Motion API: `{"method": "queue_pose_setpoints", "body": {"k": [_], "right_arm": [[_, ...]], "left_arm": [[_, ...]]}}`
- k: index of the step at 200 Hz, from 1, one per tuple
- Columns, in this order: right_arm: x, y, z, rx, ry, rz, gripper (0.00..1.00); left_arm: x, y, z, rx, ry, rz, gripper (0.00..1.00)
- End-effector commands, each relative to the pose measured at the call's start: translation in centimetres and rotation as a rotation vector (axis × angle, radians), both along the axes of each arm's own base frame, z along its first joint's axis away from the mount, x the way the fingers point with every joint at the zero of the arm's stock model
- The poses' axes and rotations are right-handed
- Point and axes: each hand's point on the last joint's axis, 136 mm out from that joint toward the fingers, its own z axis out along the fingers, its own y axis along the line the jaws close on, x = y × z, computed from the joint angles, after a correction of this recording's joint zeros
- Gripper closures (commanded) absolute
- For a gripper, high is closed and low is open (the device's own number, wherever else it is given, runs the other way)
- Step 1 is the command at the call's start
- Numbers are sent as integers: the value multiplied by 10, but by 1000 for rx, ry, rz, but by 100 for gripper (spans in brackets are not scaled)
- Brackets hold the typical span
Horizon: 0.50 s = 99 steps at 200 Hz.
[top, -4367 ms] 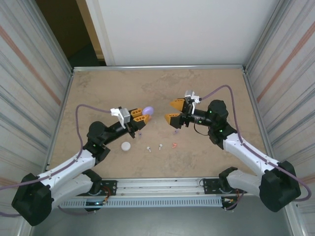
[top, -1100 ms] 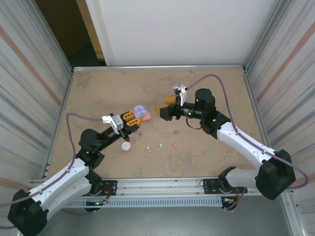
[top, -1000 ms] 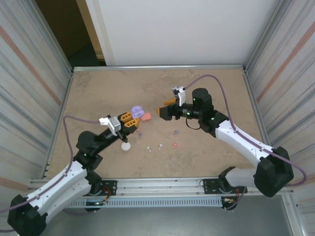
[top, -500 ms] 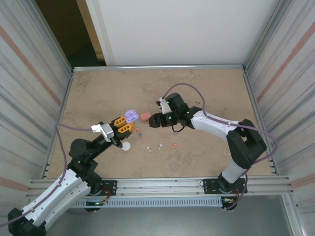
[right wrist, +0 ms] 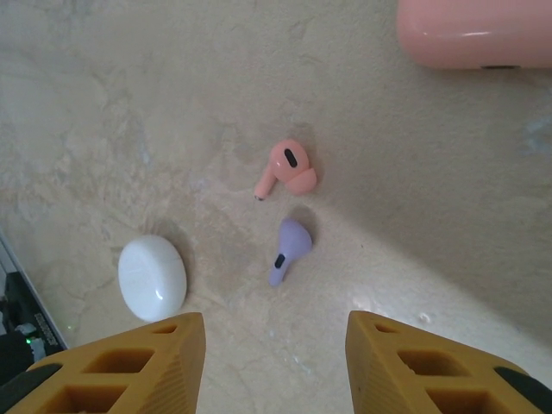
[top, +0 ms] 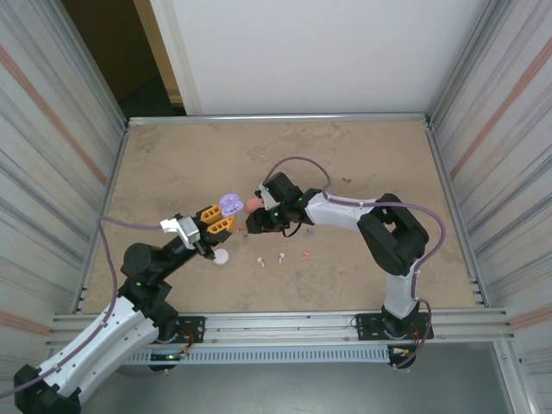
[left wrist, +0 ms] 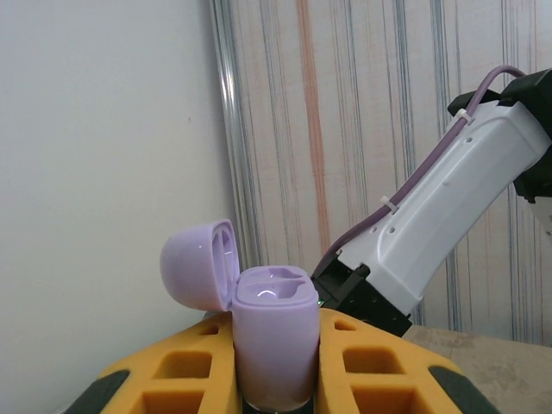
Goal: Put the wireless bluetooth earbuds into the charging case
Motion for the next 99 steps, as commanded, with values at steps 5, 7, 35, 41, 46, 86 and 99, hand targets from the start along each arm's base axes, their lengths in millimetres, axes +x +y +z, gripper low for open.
{"method": "queue_pose_setpoints", "body": {"k": [5,7,35,41,46,86,99], "right_arm": [[1,9,-9,-33,20,-13,56],[1,10,-10,-36,21,-12,56],[4,16,-17,-52,22,-12,57],[4,17,-18,-54,24,-11,57],[4,18,-19,-56,26,-9,57],[4,22,-28,-73,37,-6,58],[4,23,-31,-78,39,-4,58]], "left_arm": [[-5,-1,5,-8,-24,-16,100],[-5,-1,5,-9,-26,-17,100],[-5,-1,6,-11,-26,-15,100],[-5,-1,6,-11,-27,-16,100],[-5,-1,6,-11,-27,-16,100],[-5,-1,6,-9,-28,-15,100],[-4,-1,5,-6,-25,-14,100]]}}
